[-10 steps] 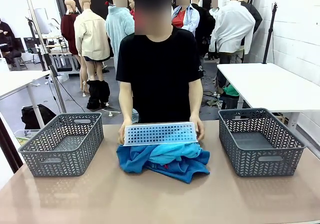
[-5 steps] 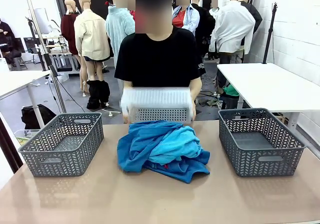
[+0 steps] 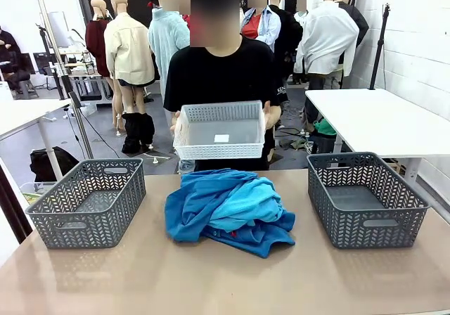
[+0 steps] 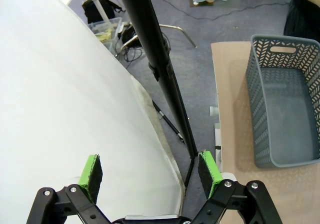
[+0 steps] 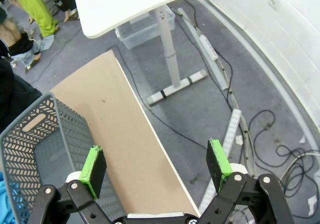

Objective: Sort the tops and bottoms.
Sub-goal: Lift clothes from the center of the table with your left hand.

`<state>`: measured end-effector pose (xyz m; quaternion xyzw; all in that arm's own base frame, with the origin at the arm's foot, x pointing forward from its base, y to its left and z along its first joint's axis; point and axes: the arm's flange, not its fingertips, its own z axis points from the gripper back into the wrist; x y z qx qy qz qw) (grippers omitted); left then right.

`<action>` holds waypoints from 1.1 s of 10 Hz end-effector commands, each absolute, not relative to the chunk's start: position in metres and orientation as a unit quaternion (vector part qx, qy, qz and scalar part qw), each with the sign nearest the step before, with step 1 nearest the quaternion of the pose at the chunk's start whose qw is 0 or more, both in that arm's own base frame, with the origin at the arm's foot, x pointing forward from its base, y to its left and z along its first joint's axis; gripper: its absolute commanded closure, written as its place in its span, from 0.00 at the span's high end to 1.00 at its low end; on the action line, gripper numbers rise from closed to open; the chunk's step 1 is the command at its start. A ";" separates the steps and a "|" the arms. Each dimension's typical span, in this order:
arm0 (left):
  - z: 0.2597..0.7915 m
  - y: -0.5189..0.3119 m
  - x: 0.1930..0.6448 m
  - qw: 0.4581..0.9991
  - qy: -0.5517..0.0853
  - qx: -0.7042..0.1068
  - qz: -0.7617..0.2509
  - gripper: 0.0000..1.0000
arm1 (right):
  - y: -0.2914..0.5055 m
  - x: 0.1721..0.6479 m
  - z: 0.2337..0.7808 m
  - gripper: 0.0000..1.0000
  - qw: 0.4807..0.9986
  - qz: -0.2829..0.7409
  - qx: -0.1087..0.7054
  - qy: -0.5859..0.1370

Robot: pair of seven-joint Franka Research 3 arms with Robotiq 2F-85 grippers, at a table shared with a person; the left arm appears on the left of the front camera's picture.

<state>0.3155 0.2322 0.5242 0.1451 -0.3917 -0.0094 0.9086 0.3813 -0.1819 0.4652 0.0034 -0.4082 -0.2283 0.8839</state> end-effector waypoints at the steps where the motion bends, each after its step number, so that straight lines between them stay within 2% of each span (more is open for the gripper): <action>1: 0.525 0.232 0.315 0.908 -0.391 0.147 -0.003 1.00 | -0.182 0.380 0.465 1.00 0.885 -0.230 0.006 -0.405; 11: 0.525 0.232 0.315 0.908 -0.391 0.147 -0.003 1.00 | -0.182 0.380 0.465 1.00 0.885 -0.230 0.006 -0.405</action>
